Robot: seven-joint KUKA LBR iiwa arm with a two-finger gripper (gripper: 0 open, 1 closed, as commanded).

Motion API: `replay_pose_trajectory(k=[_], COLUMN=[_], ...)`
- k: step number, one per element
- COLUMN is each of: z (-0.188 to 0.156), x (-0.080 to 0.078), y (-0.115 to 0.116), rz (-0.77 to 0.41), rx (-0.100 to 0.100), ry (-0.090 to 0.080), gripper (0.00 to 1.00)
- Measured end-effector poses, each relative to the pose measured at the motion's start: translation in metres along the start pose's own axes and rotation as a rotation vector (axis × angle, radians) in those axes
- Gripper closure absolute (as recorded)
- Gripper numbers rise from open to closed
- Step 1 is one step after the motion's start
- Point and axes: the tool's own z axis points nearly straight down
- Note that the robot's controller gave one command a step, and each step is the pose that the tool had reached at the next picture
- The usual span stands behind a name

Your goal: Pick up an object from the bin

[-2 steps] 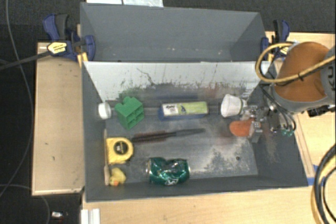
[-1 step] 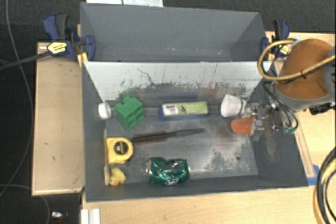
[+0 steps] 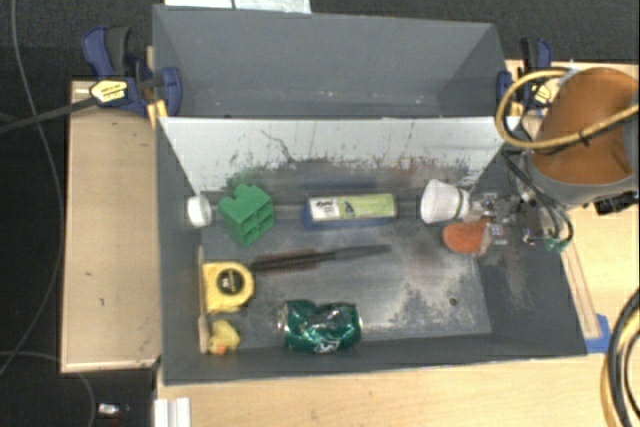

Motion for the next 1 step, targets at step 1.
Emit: replay_pose_trajectory(k=[1], z=[-0.0163], x=[-0.0009], y=[0.0001], rz=[0.0], rx=[0.0], ry=[-0.002], gripper=[1.0])
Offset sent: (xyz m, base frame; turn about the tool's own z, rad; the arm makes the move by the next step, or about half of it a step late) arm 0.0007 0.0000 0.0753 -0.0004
